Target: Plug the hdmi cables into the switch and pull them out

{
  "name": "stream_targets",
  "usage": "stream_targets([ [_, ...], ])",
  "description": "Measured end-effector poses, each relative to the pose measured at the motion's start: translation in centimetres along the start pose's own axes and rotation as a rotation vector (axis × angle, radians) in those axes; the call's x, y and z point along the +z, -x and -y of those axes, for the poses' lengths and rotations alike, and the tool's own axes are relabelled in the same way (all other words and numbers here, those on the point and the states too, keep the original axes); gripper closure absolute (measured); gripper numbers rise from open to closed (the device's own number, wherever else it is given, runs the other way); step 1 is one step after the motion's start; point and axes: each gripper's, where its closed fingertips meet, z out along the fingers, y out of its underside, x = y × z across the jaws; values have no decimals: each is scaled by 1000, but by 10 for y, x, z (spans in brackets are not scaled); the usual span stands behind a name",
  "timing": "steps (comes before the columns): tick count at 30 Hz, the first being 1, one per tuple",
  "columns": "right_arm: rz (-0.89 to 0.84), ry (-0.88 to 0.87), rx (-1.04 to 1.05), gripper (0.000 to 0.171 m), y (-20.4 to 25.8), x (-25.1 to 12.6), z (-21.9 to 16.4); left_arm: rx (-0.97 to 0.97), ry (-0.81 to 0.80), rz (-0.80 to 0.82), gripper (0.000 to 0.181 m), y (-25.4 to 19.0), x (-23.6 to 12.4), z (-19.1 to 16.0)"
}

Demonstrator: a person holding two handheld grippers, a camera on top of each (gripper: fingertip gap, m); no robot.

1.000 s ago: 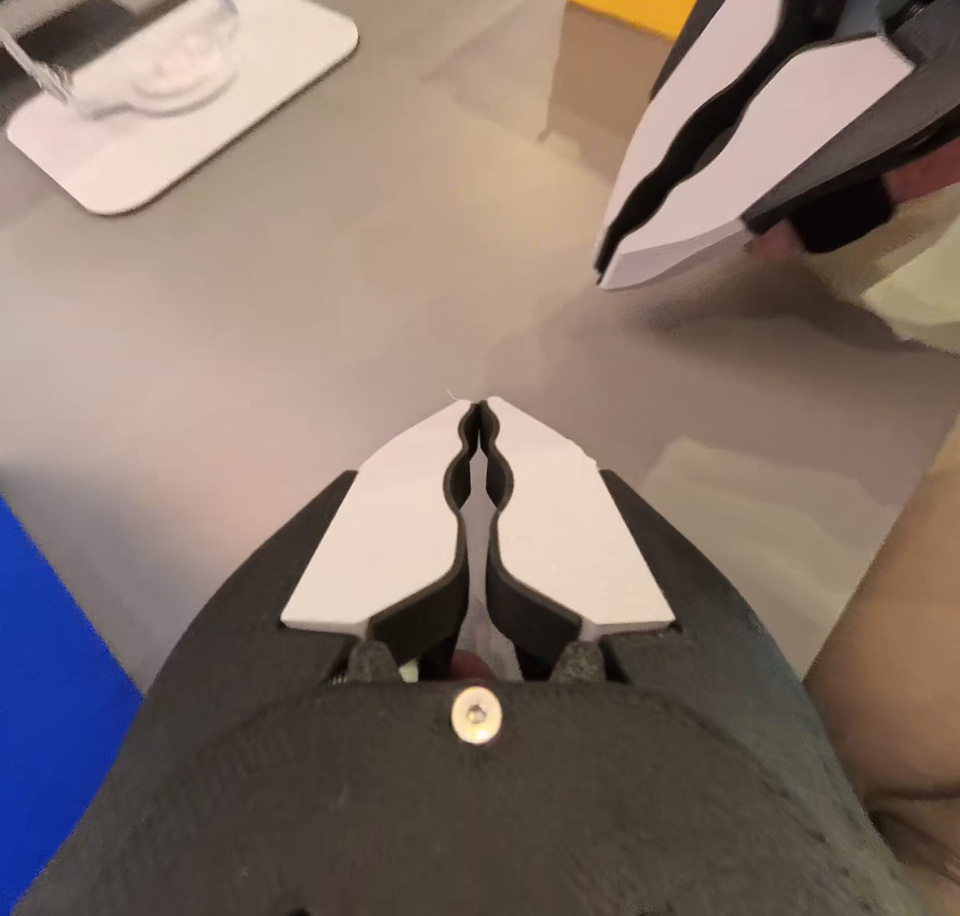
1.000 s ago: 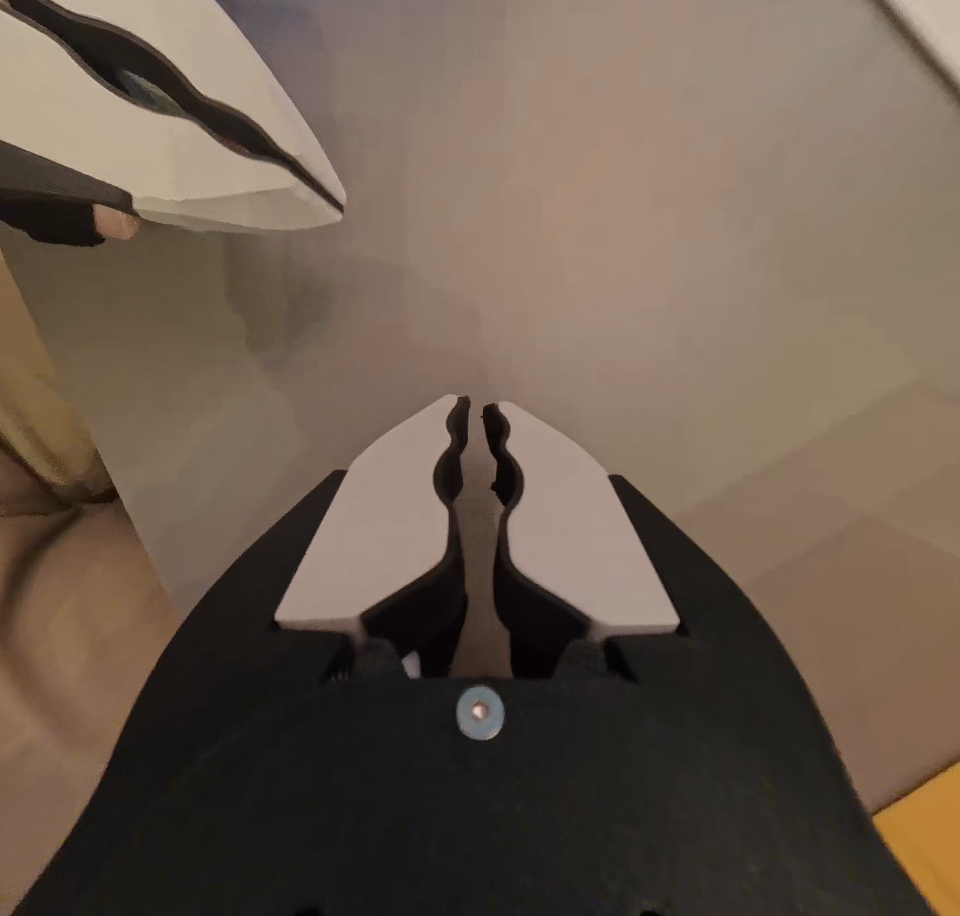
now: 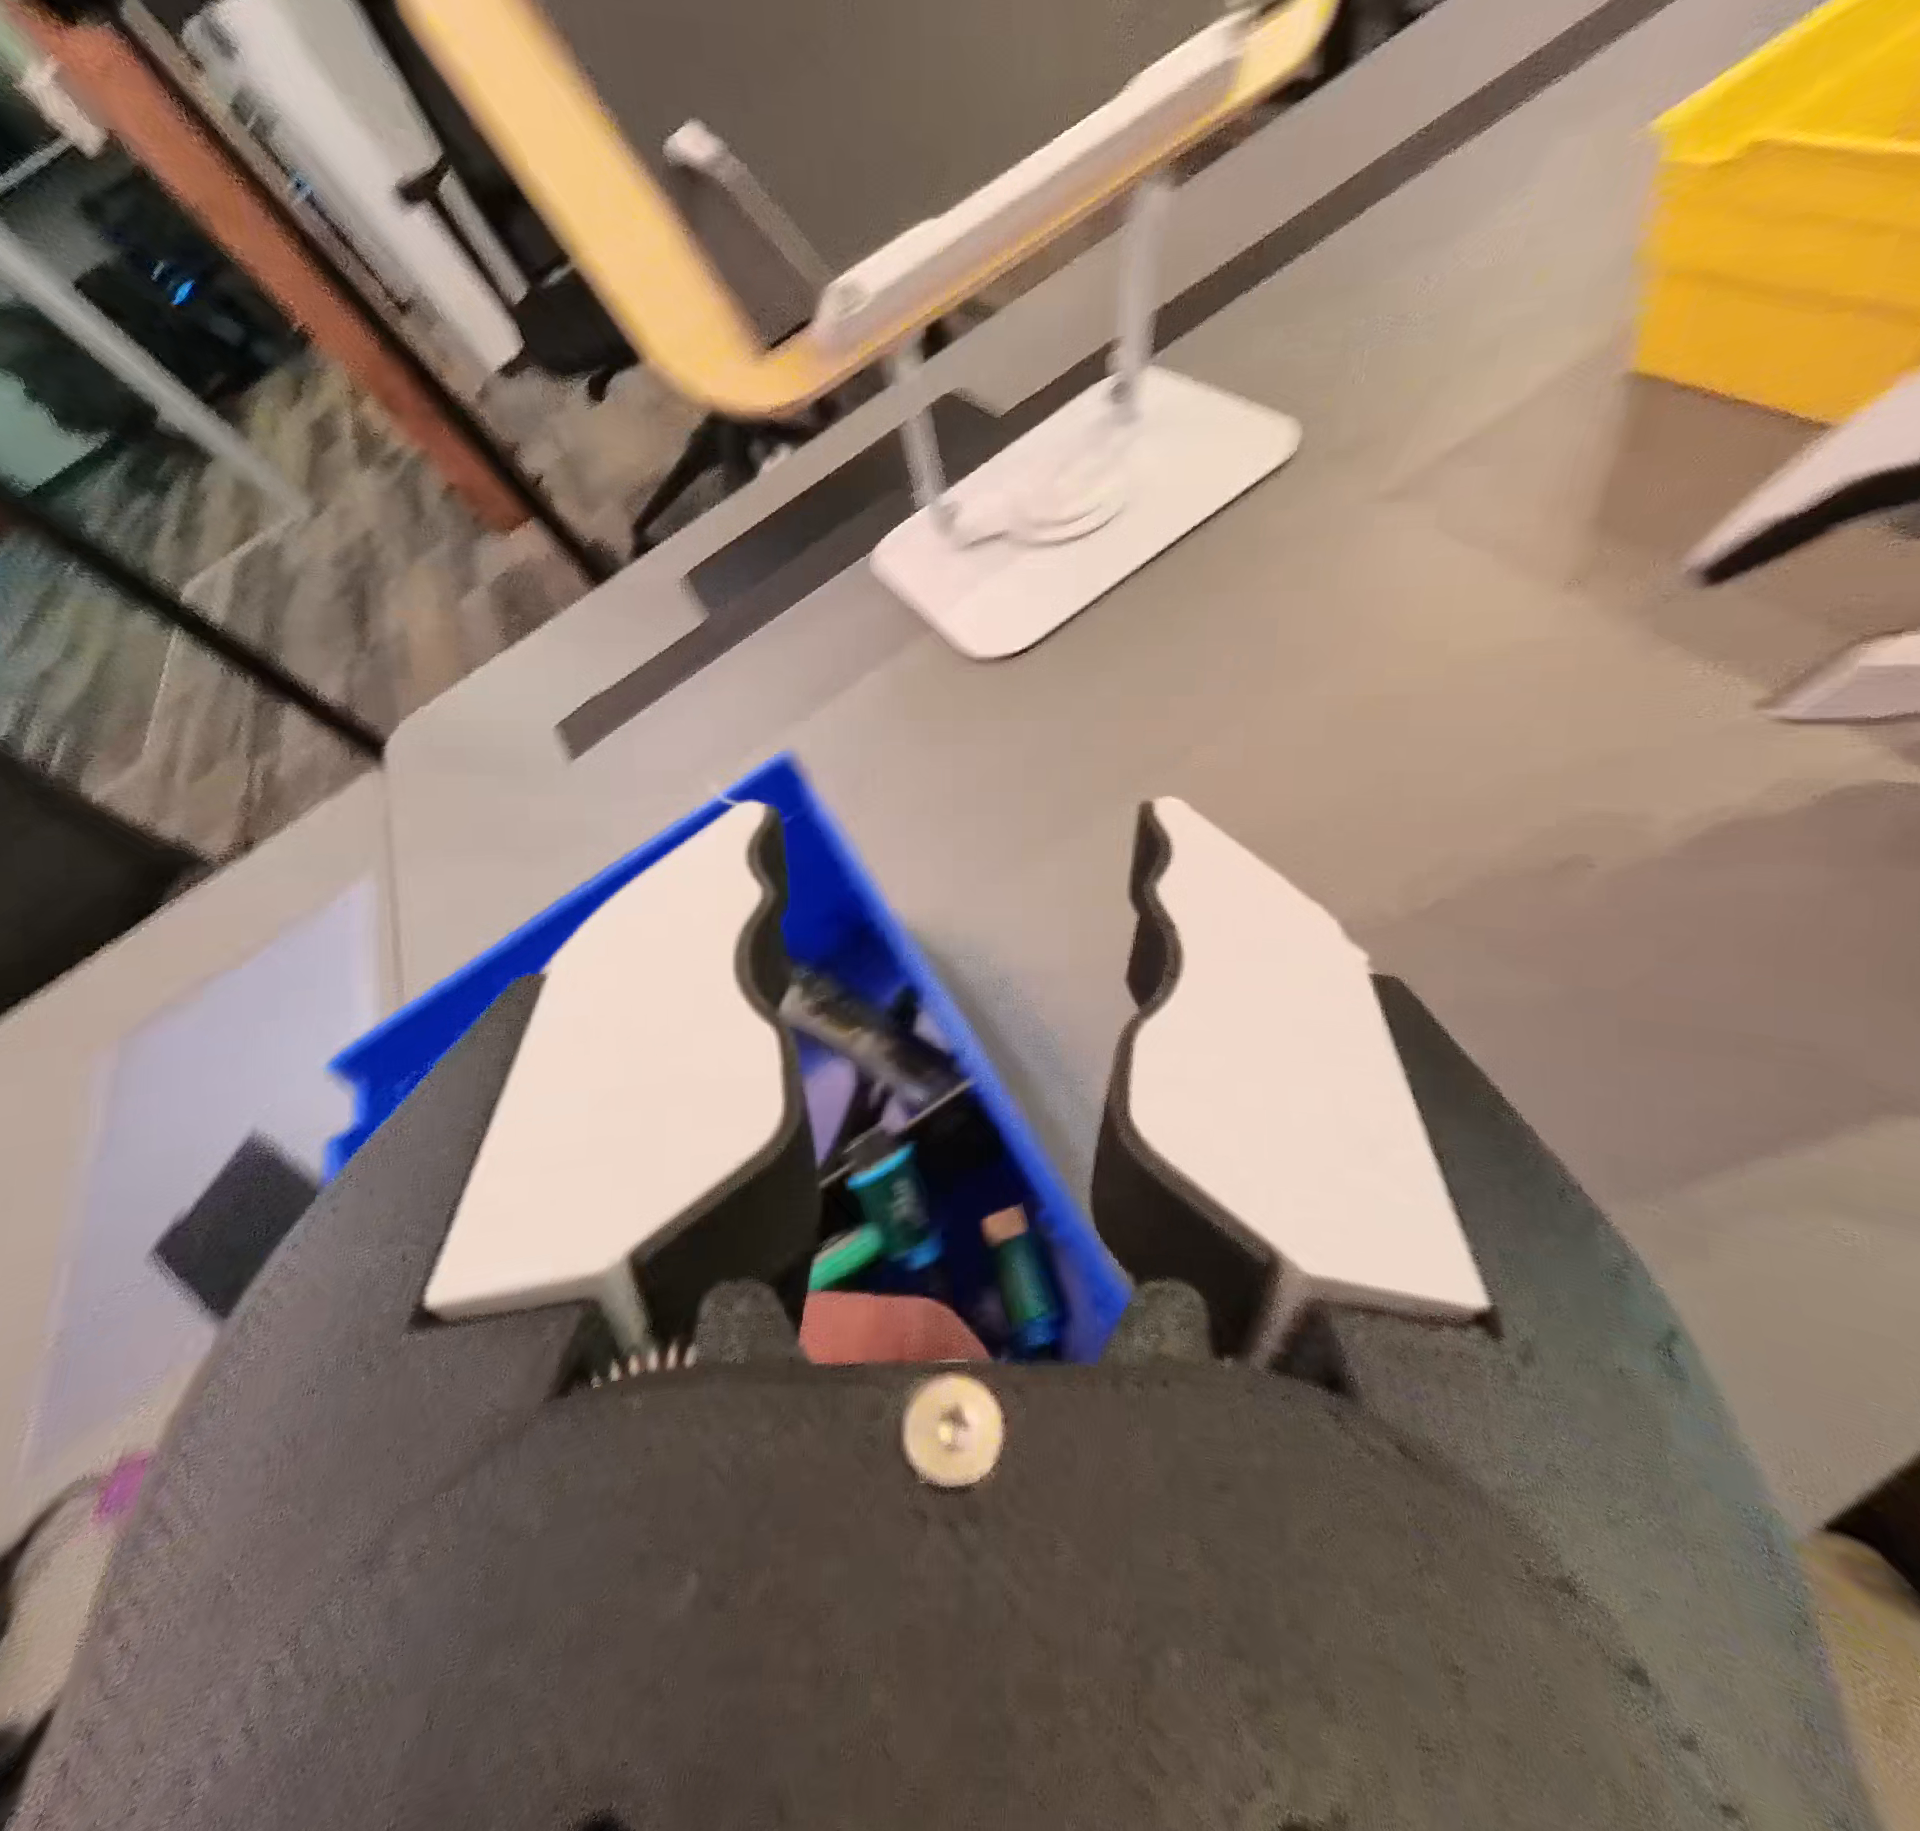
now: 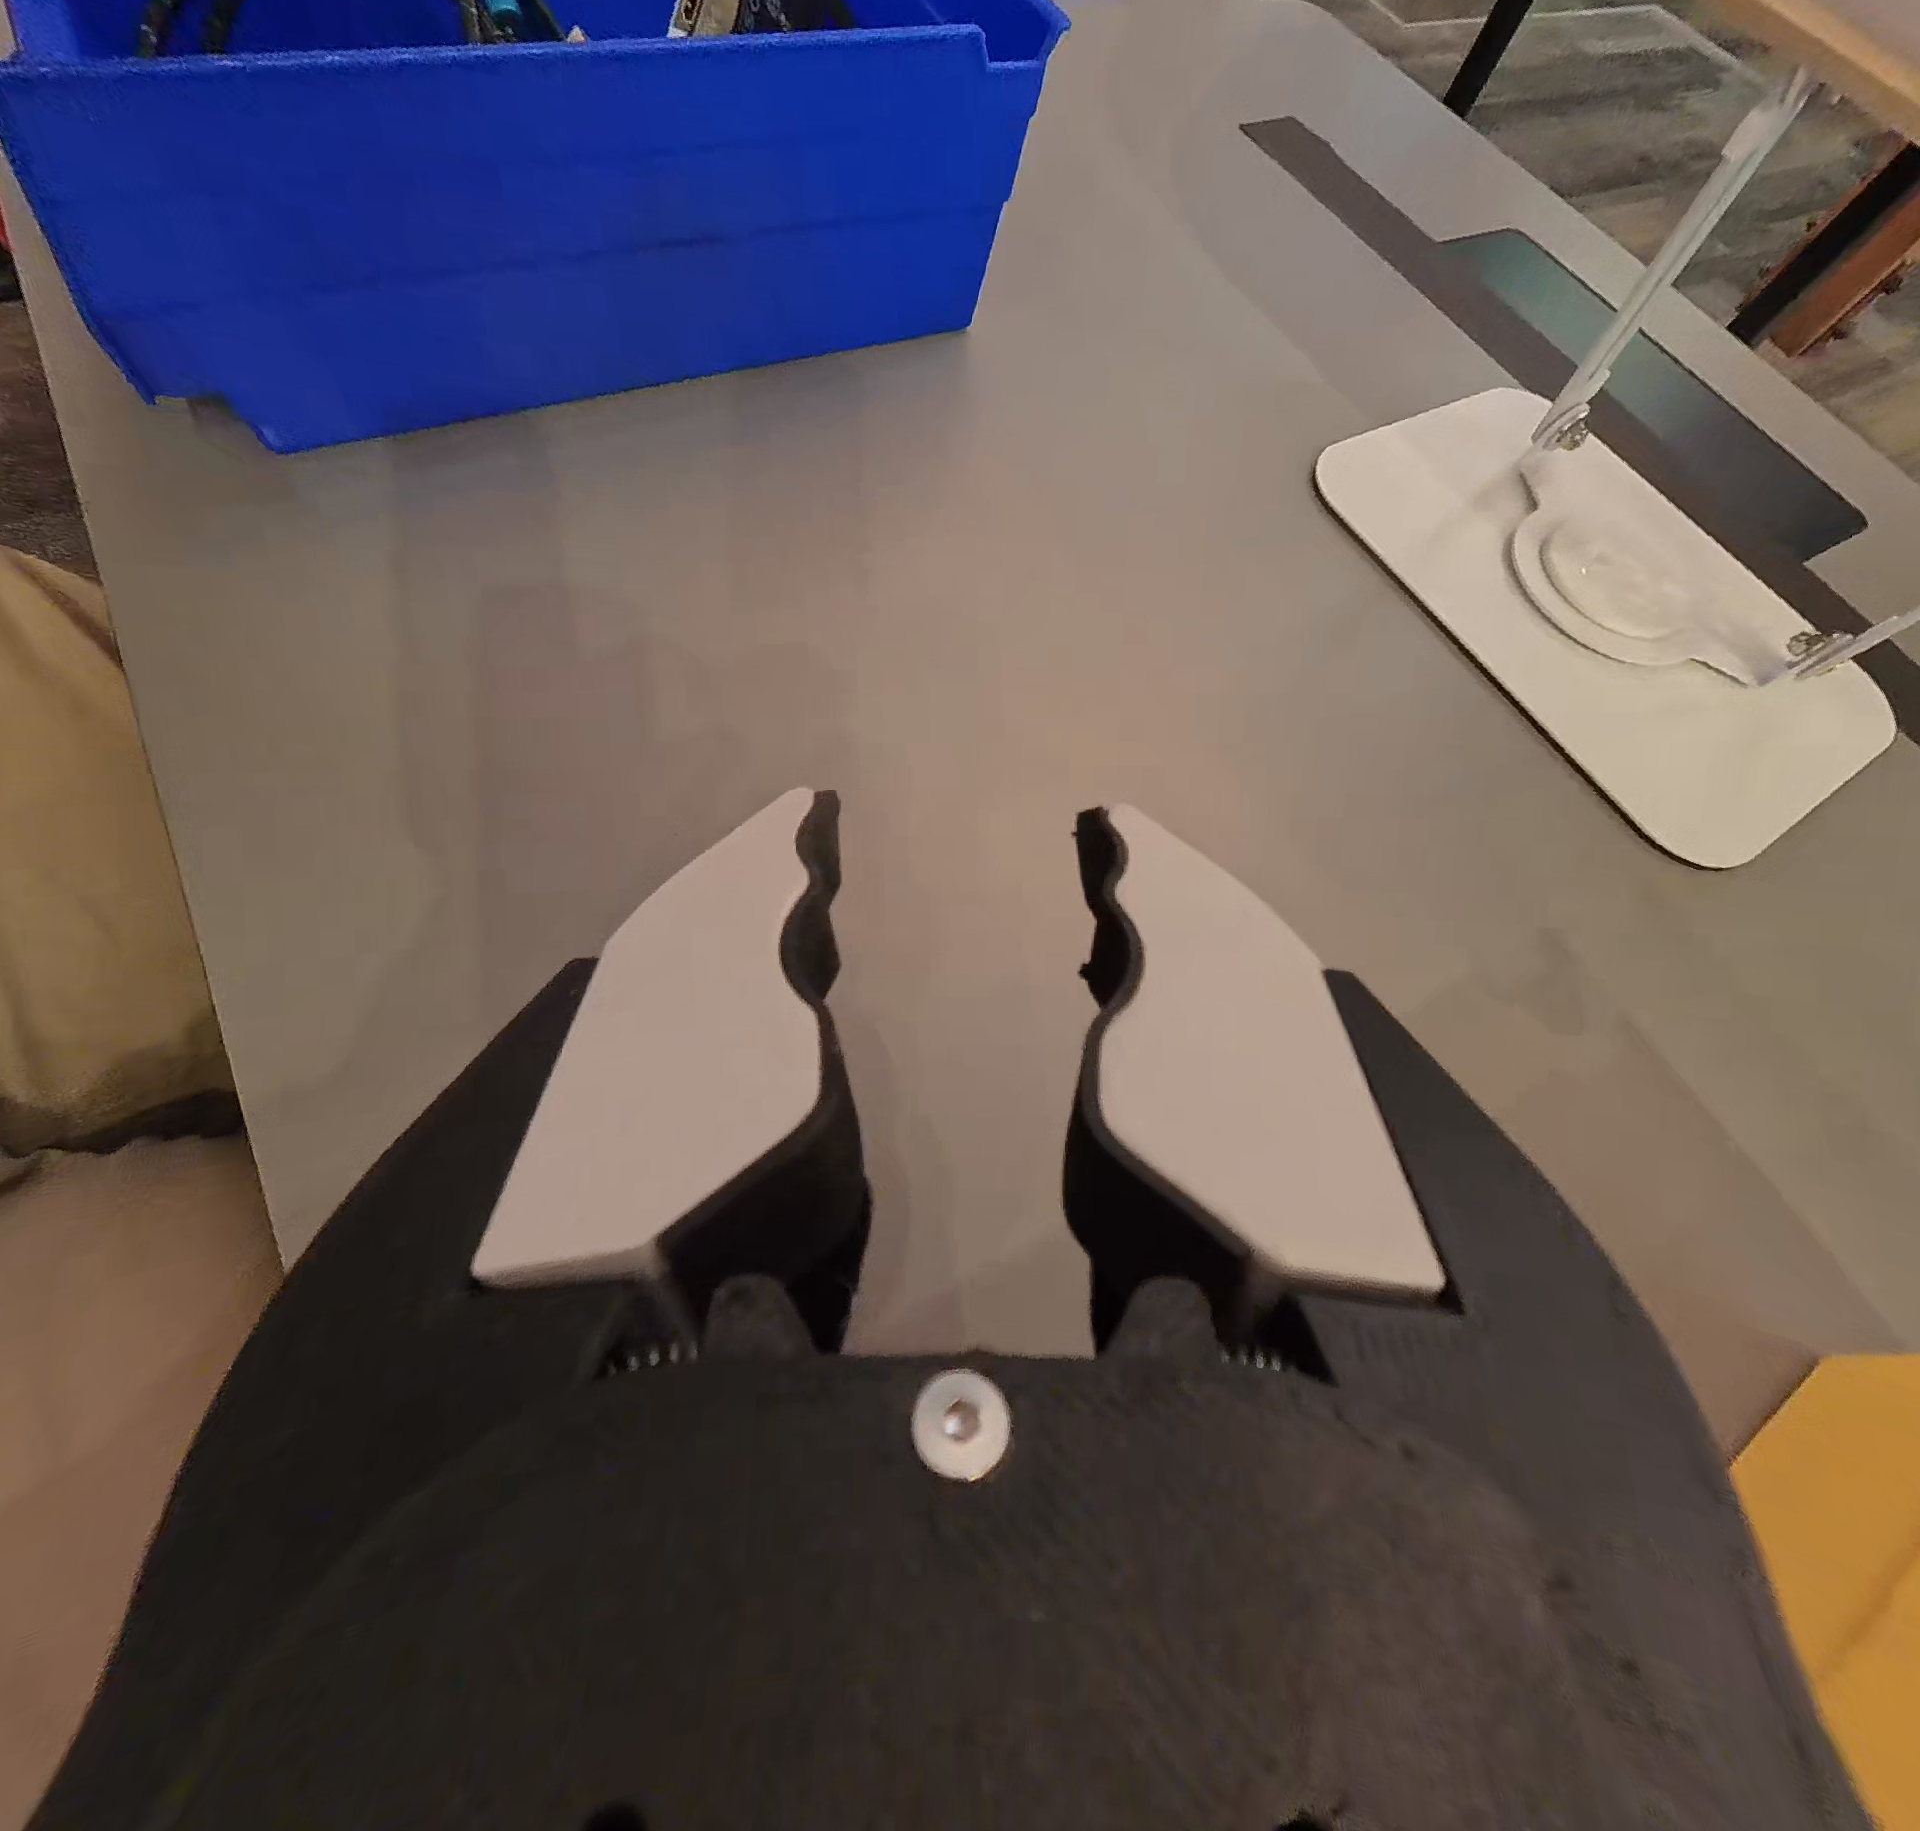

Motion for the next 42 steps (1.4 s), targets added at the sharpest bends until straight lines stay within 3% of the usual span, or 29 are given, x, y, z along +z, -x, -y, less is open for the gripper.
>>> stream_targets([
  [1,0,7,2,125,0,1,-1,-45,32,13,113,16,0,-9],
  [3,7,19,-1,125,2,2,-3,-121,116,4,98,38,2,-31],
  [6,9,33,-6,126,3,4,-5,-188,196,62,97,69,8,-63],
  [9,14,53,-1,125,4,8,-8,-262,283,-12,98,64,22,-83],
  [18,15,87,-6,124,3,9,-14,-413,460,-169,106,48,72,-97],
  [21,23,95,-1,124,4,9,-16,-494,460,-205,143,53,77,-99],
  [31,42,102,-2,126,7,8,-17,-570,293,-129,157,88,75,-74],
  [42,41,108,-9,123,9,11,-17,-568,92,-130,159,110,43,-38],
])
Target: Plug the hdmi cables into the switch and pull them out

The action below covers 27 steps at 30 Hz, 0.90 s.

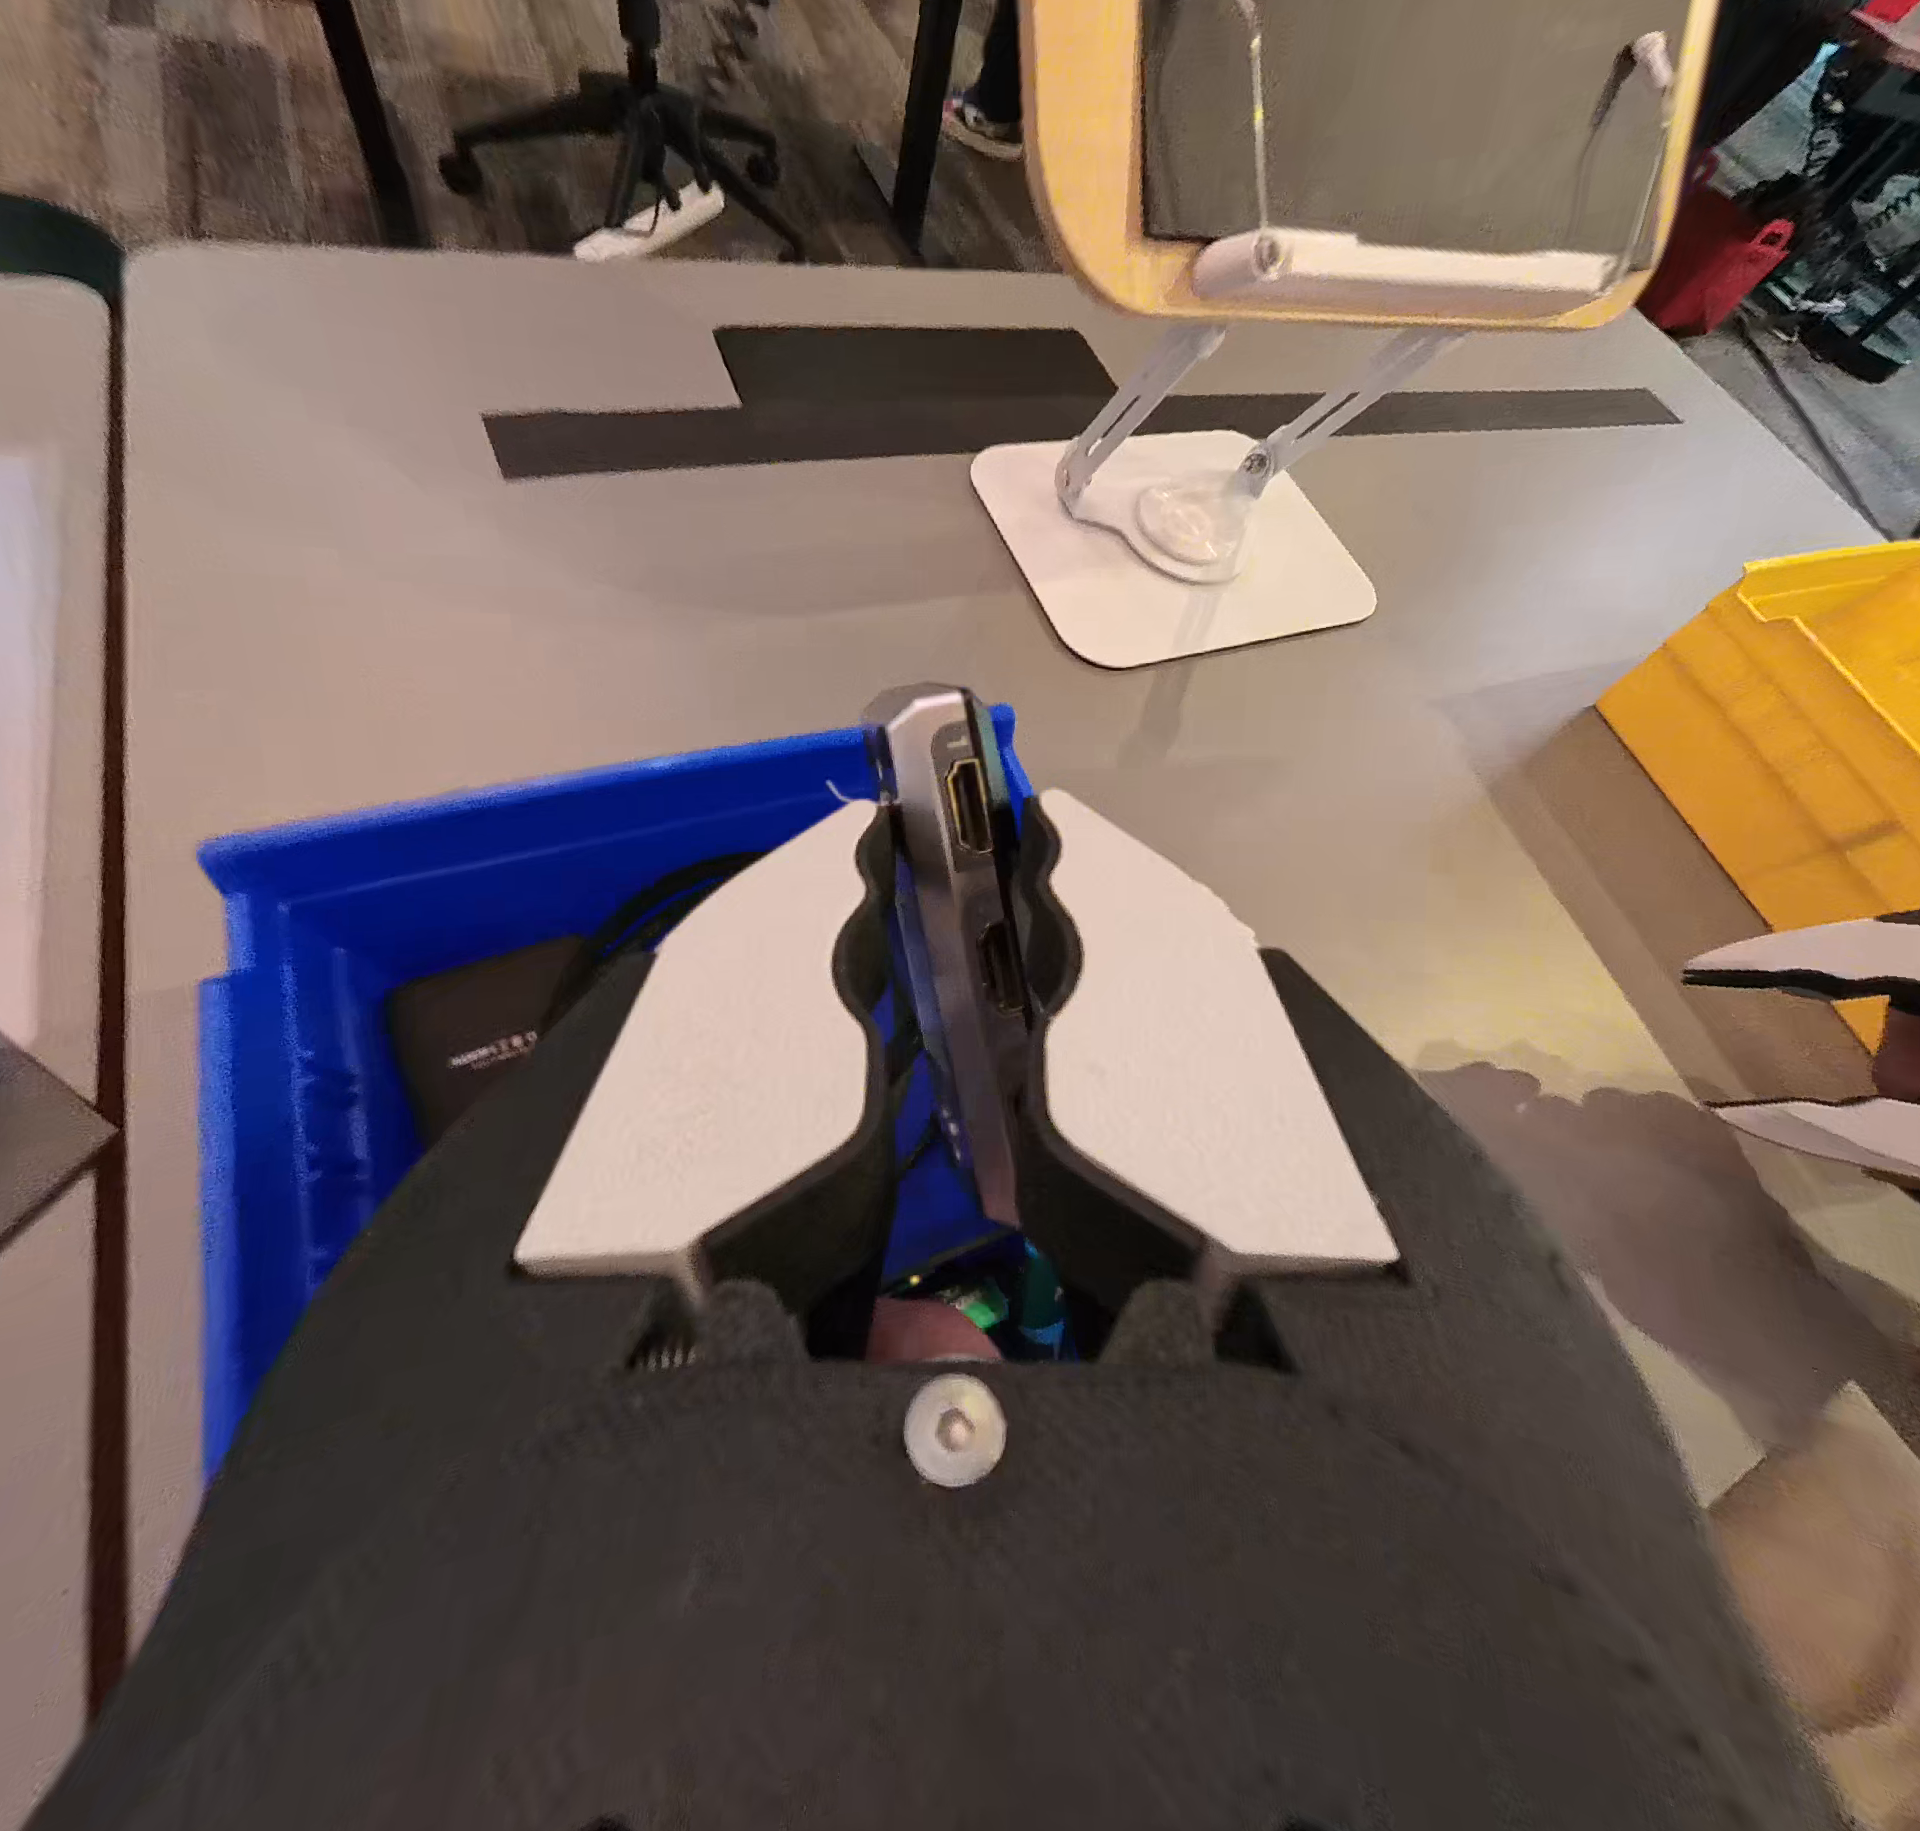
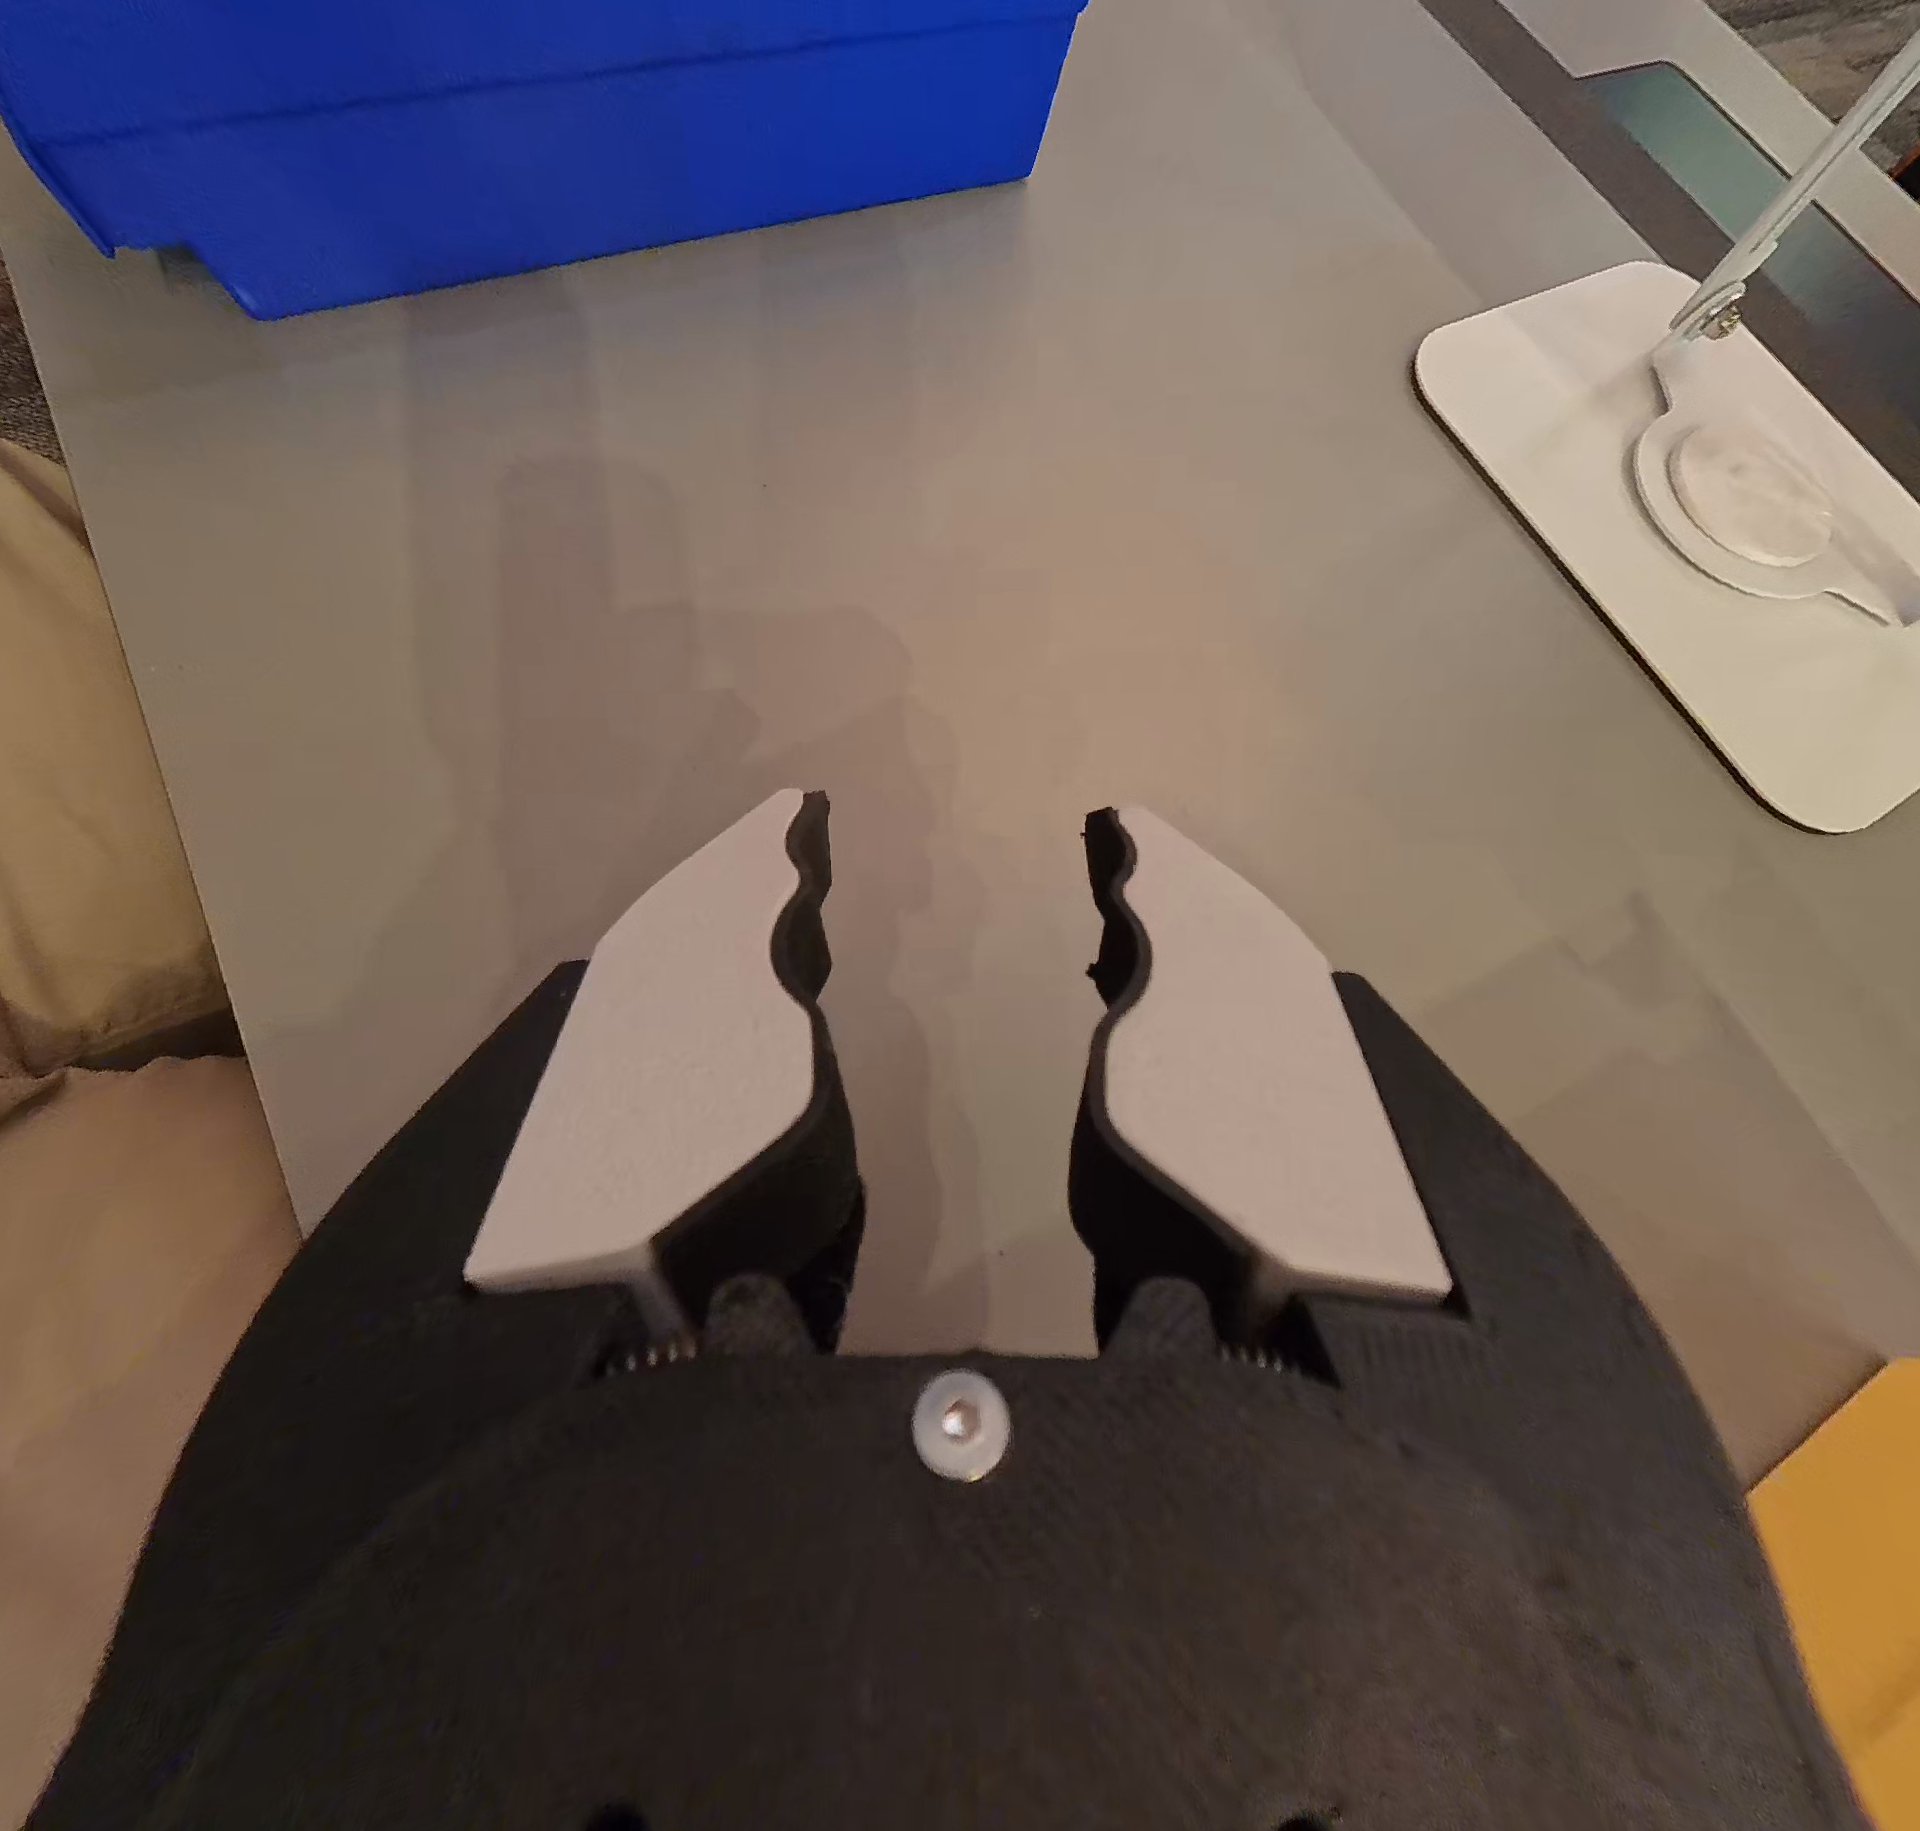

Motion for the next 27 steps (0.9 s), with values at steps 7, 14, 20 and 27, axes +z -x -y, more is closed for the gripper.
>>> stream_targets([
  [7,-4,-6,-20,118,2,1,3,61,-92,-35,159,-4,-24,21],
  [14,-22,-32,-32,112,2,-1,9,102,-203,-89,160,-24,-47,41],
  [20,-27,-20,-56,111,4,1,9,147,-298,-116,160,-41,-67,68],
  [27,-71,-57,-91,108,2,-3,19,190,-387,-176,160,-77,-88,97],
])
